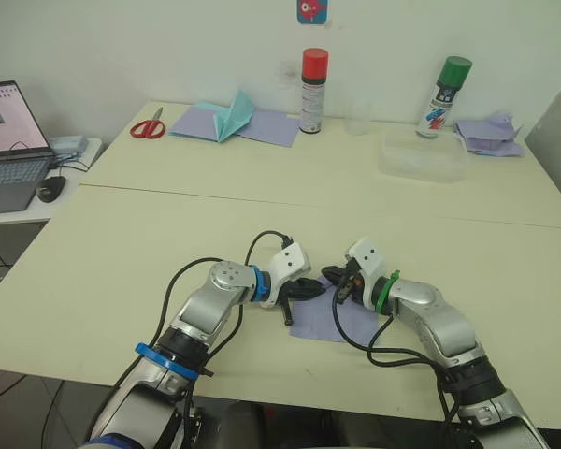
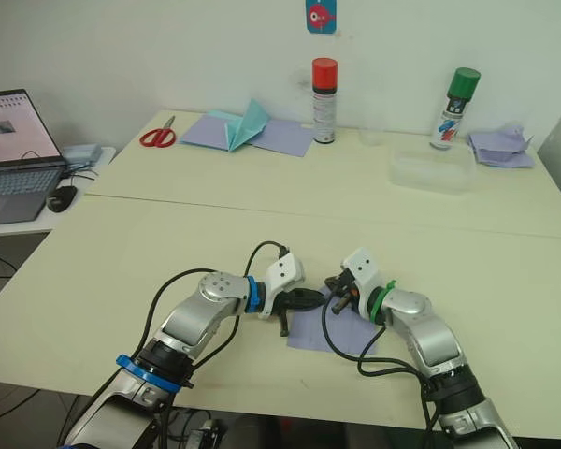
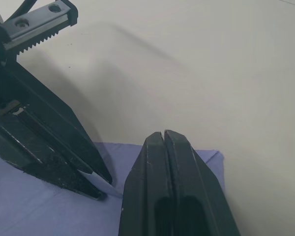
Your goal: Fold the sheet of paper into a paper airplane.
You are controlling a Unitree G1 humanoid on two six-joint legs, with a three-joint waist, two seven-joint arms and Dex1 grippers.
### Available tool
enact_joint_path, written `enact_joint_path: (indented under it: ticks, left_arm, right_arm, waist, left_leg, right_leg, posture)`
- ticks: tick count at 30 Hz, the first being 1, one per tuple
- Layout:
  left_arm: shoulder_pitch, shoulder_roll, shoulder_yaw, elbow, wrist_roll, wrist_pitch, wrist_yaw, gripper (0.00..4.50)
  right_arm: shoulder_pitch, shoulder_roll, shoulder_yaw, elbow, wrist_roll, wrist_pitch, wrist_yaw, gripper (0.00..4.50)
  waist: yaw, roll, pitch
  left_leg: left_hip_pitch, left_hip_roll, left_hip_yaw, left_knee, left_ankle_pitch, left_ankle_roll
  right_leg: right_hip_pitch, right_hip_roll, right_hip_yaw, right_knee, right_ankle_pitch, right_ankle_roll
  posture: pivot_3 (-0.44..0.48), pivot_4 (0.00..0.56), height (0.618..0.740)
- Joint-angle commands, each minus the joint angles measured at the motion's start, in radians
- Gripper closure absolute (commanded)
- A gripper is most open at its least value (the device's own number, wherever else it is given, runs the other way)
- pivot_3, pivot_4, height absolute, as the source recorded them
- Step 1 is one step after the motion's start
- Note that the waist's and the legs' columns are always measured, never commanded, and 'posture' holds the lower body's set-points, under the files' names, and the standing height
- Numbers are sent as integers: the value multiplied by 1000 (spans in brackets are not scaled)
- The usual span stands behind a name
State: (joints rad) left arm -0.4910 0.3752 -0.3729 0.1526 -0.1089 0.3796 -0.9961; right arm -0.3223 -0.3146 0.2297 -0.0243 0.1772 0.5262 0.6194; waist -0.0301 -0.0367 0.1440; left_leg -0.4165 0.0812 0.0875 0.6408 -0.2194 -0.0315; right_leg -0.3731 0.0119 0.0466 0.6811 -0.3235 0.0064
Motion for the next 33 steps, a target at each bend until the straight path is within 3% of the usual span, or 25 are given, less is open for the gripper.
enact_joint_path:
  ticks: [1, 6, 10, 16, 20, 23, 27, 33]
  left_arm:
    - [24, 29, -28, -2, 34, 3, -12, 4480]
    - [32, 62, -27, -19, 28, -40, -34, 4480]
    - [45, 87, 25, -79, -51, -8, -79, 3510]
    - [44, 154, 162, -175, -175, 128, -87, 1574]
    - [14, 113, 200, -137, -177, 117, -21, 292]
    - [12, 47, 180, -121, -164, 86, 22, 519]
    - [30, -12, 130, -96, -117, 54, 67, 1769]
    - [87, -14, 64, -10, -39, -18, 81, 3780]
  right_arm:
    - [9, -20, 20, 33, -22, 3, 20, 4500]
    - [16, -42, 21, 35, -20, -6, 45, 4500]
    - [18, -48, 25, 35, -23, -10, 55, 4500]
    - [21, -48, 24, 29, -22, -11, 55, 4500]
    - [25, -59, 21, 20, -19, -11, 63, 4500]
    - [27, -69, 23, 12, -18, -10, 70, 4500]
    - [24, -77, 21, 7, -17, -9, 75, 4500]
    - [19, -61, 7, -24, -1, -8, 69, 4500]
  waist:
    - [0, 0, 0]
    - [-1, 0, 0]
    - [-1, 1, 0]
    - [-1, 1, 1]
    - [0, 1, 1]
    - [1, 1, 1]
    - [1, 1, 1]
    - [1, 1, 1]
  left_leg:
    - [0, 0, 0, 0, 0, 0]
    - [0, 0, 0, -1, 0, 0]
    - [0, 1, 0, -2, 0, 0]
    - [0, 1, 0, -2, 0, 0]
    - [0, 0, 0, -1, 0, 0]
    - [0, -1, 0, -1, 0, 0]
    - [-1, -1, 0, -1, 0, 0]
    - [-1, -1, 0, -2, 0, 0]
  right_leg:
    - [0, 0, 0, 0, 0, 0]
    - [0, 0, 0, 0, 0, 0]
    - [-1, 0, 0, 0, 0, 0]
    - [-1, -1, -1, 0, 0, 0]
    - [0, -1, -1, 0, 0, 0]
    - [0, -2, -1, 0, 0, 0]
    - [0, -2, -1, 0, 0, 0]
    - [-1, -2, -1, 0, 0, 0]
  posture:
    - [0, 150, 740]
    - [0, 150, 740]
    - [0, 150, 740]
    - [0, 150, 740]
    - [0, 150, 740]
    - [0, 150, 740]
    - [0, 150, 740]
    - [0, 150, 740]
